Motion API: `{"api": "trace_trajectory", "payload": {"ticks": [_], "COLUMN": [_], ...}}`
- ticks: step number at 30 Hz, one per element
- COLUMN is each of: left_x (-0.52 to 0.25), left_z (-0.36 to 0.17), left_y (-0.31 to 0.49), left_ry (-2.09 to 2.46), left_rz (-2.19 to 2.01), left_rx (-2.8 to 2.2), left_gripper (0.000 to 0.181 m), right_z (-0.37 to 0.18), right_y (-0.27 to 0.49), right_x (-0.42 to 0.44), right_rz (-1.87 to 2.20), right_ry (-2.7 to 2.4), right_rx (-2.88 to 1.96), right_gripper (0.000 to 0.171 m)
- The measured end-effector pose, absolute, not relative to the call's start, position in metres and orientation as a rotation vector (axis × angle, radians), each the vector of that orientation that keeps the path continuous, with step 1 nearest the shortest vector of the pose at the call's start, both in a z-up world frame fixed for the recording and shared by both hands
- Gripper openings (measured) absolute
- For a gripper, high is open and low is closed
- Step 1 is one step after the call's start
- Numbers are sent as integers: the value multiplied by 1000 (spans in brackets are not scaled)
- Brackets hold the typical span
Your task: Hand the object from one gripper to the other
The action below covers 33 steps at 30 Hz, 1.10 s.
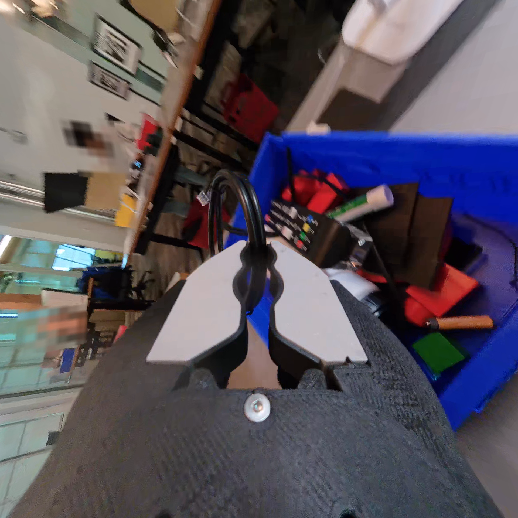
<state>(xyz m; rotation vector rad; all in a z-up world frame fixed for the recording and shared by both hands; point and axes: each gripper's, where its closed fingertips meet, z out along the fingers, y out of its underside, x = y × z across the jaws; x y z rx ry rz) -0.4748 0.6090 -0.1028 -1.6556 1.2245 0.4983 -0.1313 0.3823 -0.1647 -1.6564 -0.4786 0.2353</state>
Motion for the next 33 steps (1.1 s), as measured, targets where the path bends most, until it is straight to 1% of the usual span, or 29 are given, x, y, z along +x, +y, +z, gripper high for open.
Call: {"api": "trace_trajectory", "payload": {"ticks": [3, 5, 7, 9, 11, 14, 16, 17, 18, 19, 22, 24, 28, 33], "left_x": [-452, -422, -380, -337, -297, -257, -246, -242, -239, -237, -233, -234, -236, -232], "left_z": [-43, -10, 7, 12, 5, -14, -28, -36, -44, -51, -59, -69, -89, -90], "left_y": [582, 553, 515, 474, 436, 387, 369, 365, 365, 366, 383, 404, 434, 439], "left_ry": [1169, 1159, 1200, 1257, 1334, 1446, 1493, 1516, 1540, 1547, 1449, 1376, 1325, 1299], "left_rz": [382, 206, -40, -276, -467, -721, -809, -816, -802, -791, -769, -638, -281, -91], "left_rx": [-1529, -1470, -1429, -1386, -1341, -1285, -1271, -1271, -1284, -1301, -1361, -1418, -1416, -1321], "left_gripper": [11, 11, 11, 11, 11, 10, 11, 11, 11, 11, 12, 13, 22, 22], "right_z": [-145, -118, -82, -44, -6, 19, 6, -5, -14, -20, -42, -56, -81, -94], "right_y": [385, 385, 384, 384, 381, 382, 388, 390, 392, 393, 404, 412, 425, 428], "right_x": [-134, -143, -161, -182, -203, -217, -210, -208, -204, -201, -194, -189, -186, -188], "right_rz": [227, 199, 165, 72, -76, -390, -559, -565, -554, -542, -490, -469, -541, -527], "right_ry": [-478, -499, -560, -634, -722, -874, -966, -1005, -1019, -1020, -1047, -1046, -1049, -1032], "right_rx": [-1615, -1554, -1489, -1417, -1320, -1208, -1194, -1192, -1179, -1155, -1225, -1309, -1463, -1567], "right_gripper": [10, 11, 15, 26, 35, 48, 50, 45, 34, 15, 12, 11, 11, 11]}}
